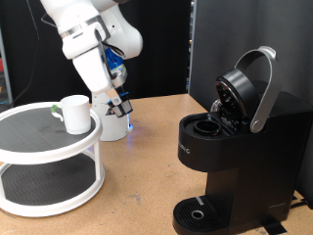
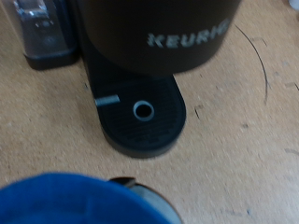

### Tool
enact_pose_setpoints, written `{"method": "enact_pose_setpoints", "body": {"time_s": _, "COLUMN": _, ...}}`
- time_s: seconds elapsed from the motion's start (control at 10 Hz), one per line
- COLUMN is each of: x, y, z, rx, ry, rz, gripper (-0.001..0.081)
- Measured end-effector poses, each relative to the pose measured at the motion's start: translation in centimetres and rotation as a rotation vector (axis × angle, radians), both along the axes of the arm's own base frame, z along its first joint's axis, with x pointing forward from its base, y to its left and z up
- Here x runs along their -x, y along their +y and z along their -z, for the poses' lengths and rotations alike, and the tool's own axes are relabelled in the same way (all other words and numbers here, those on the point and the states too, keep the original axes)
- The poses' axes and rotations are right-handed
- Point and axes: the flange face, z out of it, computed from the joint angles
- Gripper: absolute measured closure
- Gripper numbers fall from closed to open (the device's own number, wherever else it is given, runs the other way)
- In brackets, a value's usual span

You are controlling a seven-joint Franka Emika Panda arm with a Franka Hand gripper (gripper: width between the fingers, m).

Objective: Make a cup of coffee with the keurig machine

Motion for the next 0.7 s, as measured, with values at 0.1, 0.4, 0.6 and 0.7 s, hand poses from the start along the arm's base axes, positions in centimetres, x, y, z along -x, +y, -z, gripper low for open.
{"method": "enact_pose_setpoints", "body": {"time_s": 0.1, "x": -0.1, "y": 0.5, "z": 0.0, "rx": -0.033, "ry": -0.013, "rz": -0.020, "gripper": 0.0358}}
{"method": "enact_pose_setpoints", "body": {"time_s": 0.4, "x": -2.3, "y": 3.6, "z": -1.4, "rx": -0.100, "ry": -0.066, "rz": -0.062, "gripper": 0.0358}}
{"method": "enact_pose_setpoints", "body": {"time_s": 0.6, "x": -3.7, "y": 5.2, "z": -2.0, "rx": -0.110, "ry": -0.093, "rz": -0.068, "gripper": 0.0358}}
{"method": "enact_pose_setpoints", "body": {"time_s": 0.7, "x": -3.7, "y": 5.1, "z": -1.9, "rx": -0.111, "ry": -0.089, "rz": -0.066, "gripper": 0.0358}}
